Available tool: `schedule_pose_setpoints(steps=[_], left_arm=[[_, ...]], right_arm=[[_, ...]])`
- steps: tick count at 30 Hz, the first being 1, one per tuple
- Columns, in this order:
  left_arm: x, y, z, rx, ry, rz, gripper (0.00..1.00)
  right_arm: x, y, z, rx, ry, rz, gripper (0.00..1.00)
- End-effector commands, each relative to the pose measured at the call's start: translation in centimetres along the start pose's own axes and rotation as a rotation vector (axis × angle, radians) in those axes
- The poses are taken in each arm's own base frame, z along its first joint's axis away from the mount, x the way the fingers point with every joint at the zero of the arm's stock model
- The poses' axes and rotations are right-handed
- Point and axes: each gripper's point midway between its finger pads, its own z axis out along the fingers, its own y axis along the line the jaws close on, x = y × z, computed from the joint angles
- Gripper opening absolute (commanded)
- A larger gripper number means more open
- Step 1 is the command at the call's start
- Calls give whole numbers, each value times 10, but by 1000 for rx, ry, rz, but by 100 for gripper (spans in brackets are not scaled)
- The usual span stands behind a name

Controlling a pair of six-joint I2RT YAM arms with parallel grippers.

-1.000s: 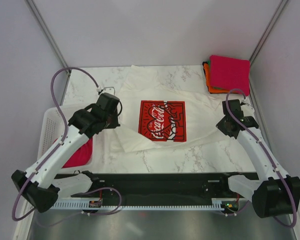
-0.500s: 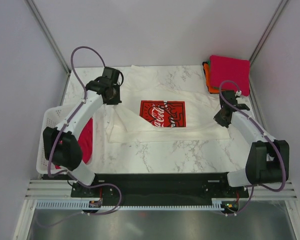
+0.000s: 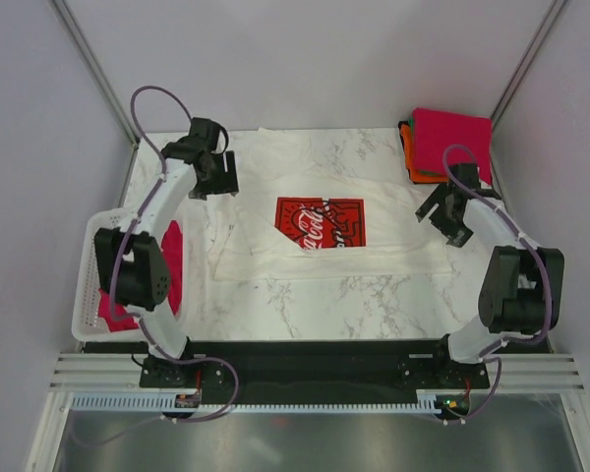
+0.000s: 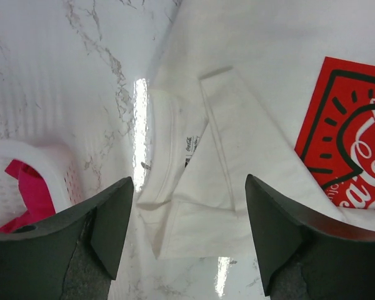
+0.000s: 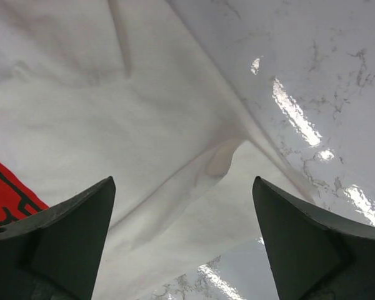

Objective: Fold and stack the t-shirts
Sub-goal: Fold the tshirt

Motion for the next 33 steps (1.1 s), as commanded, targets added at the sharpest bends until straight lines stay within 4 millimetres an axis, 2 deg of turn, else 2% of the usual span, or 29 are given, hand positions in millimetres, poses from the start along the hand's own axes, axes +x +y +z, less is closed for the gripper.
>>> schedule_pose_setpoints(steps=[1, 2, 3, 4, 5, 6, 7, 8, 10, 11, 13, 14, 17, 18, 19, 21, 22, 24, 25, 27, 28, 30, 33], left_arm=[[11, -9, -63, 110, -65, -114, 79], [21, -9, -68, 128, -63, -131, 78], [43, -6, -69, 145, -57, -145, 77], [54, -9, -73, 172, -55, -183, 77], [89, -8, -61, 185, 6, -197, 77], [99, -9, -62, 210, 0, -216, 77], [89, -14, -81, 281, -114, -258, 78], [121, -16, -69, 306, -64, -274, 78], [120, -27, -82, 417, -153, -327, 79], [142, -25, -69, 416, -116, -352, 79], [150, -30, -64, 454, -117, -397, 79], [167, -28, -50, 439, -79, -408, 79], [183, -20, -28, 377, -22, -423, 79], [186, -15, -23, 346, -7, -402, 79], [191, 0, -18, 273, 12, -408, 78], [183, 21, -16, 190, 3, -404, 78], [177, 43, -14, 125, -17, -444, 79], [167, 62, -22, 95, -42, -456, 78], [162, 83, -24, 46, -62, -502, 78], [152, 97, -35, 24, -104, -506, 78], [150, 102, -37, 21, -113, -517, 78], [149, 100, -40, 39, -123, -497, 77], [160, 81, -38, 125, -81, -512, 71]], right_arm=[[11, -19, -21, -46, 16, 8, 98], [12, -21, -35, -75, -14, 16, 98], [17, -26, -39, -81, -17, 22, 98], [33, -38, -35, -71, 3, 33, 96], [32, -40, -47, -104, -41, 44, 94], [37, -44, -49, -115, -50, 49, 90], [49, -59, -42, -97, -37, 60, 88], [51, -64, -46, -110, -50, 72, 88], [69, -74, -33, -126, 6, 90, 84], [75, -76, -29, -130, 34, 96, 80], [84, -77, -18, -144, 81, 111, 76], [85, -77, -15, -146, 83, 116, 73], [84, -74, -10, -156, 83, 123, 72], [82, -74, -10, -157, 81, 125, 72], [83, -74, -9, -156, 83, 123, 72], [82, -75, -9, -152, 79, 120, 72], [83, -76, -9, -150, 80, 117, 72], [84, -78, -9, -143, 79, 117, 72], [85, -78, -8, -143, 79, 117, 72], [87, -79, -7, -141, 85, 117, 72], [88, -80, -7, -139, 87, 117, 72], [89, -80, -6, -140, 88, 116, 72], [88, -81, -4, -136, 80, 120, 72]])
